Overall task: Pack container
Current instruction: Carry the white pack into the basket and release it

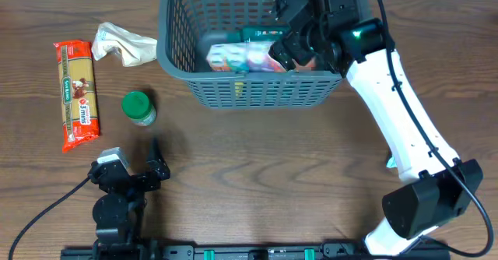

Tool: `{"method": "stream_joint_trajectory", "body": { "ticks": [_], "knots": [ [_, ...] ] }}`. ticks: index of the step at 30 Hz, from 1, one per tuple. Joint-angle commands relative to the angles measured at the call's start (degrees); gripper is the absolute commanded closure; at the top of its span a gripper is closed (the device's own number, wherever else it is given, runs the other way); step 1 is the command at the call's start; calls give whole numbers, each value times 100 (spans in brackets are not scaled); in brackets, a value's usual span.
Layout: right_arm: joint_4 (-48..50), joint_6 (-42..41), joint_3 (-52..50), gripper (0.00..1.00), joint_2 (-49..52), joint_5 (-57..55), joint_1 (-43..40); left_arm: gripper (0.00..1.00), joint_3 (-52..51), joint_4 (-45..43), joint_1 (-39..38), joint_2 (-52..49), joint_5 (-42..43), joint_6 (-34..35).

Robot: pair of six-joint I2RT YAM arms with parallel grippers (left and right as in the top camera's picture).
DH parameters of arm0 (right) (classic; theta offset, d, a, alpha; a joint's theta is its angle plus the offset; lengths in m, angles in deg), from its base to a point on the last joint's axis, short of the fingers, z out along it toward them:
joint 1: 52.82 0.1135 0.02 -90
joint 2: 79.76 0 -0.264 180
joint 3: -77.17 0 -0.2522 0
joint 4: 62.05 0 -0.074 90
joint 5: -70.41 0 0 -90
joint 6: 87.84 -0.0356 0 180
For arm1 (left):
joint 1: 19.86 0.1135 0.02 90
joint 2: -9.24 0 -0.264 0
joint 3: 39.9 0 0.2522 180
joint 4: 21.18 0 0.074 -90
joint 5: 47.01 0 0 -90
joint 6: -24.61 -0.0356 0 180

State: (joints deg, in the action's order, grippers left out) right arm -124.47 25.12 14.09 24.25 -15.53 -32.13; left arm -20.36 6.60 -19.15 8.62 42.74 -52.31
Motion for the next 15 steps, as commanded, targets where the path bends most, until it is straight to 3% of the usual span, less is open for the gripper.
{"method": "stream_joint_trajectory", "body": {
  "ticks": [1,8,15],
  "knots": [
    [-24,-337,323,1,66,39,-61,1,-136,44,28,35,-46,-98],
    [-588,-1064,1790,1,35,-719,-186,2,-136,44,28,35,-46,-98],
    [-2028,-2719,3346,1,35,-3246,-420,1,-136,44,28,35,-46,-98]
  ]
}}
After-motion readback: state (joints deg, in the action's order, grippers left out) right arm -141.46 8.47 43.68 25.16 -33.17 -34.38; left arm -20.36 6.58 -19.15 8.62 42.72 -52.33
